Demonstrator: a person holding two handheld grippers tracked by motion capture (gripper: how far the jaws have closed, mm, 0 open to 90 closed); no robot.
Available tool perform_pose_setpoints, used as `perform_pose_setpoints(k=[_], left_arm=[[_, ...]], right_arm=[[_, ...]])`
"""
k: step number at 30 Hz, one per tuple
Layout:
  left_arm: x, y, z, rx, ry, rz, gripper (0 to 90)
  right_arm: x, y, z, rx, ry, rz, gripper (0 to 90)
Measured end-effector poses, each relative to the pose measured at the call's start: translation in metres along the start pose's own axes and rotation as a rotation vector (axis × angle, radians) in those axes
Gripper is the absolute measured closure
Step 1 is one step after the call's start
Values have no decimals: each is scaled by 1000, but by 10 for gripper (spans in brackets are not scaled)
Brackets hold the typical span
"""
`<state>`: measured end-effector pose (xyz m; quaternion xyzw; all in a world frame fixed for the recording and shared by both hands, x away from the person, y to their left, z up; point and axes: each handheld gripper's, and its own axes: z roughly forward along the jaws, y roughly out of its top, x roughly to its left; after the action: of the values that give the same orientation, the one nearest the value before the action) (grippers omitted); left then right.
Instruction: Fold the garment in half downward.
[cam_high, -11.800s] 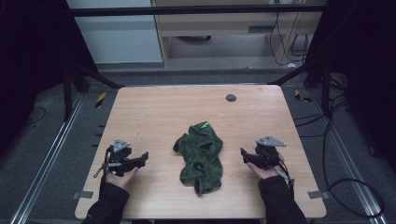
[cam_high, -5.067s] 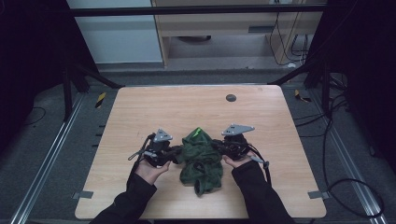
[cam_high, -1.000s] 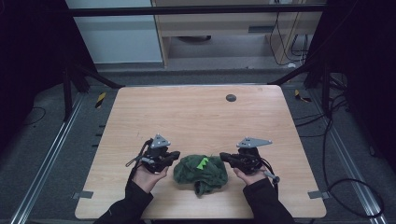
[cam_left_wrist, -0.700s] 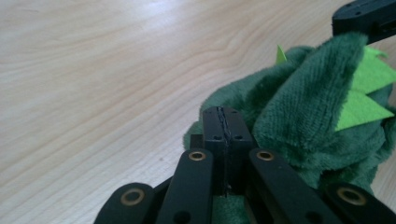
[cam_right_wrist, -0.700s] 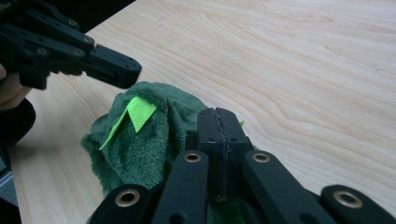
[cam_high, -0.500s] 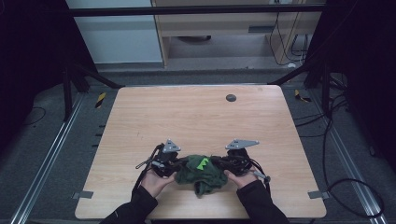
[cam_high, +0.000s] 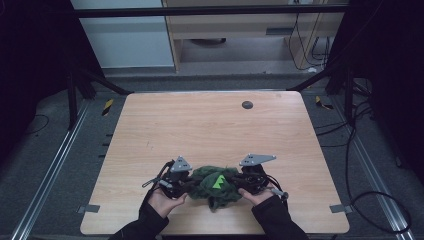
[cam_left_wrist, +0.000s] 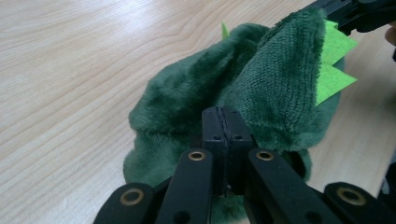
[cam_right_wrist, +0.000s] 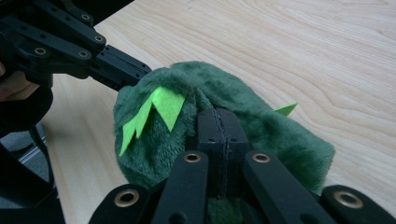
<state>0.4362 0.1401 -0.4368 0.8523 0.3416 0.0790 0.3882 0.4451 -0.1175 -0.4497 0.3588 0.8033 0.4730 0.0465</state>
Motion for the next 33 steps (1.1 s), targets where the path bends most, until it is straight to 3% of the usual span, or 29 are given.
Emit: perform_pose_setpoints(k=[14, 25, 33], left_arm=[[-19, -11, -3, 29, -36, 34, 896], [-23, -23, -6, 58, -44, 35, 896], [-16, -27, -10, 55, -21, 16, 897]], right_arm=[[12, -15, -14, 8, 25, -9, 898], [23, -32, -16, 52, 37, -12, 898], [21, -36, -25, 38, 23, -2, 898]])
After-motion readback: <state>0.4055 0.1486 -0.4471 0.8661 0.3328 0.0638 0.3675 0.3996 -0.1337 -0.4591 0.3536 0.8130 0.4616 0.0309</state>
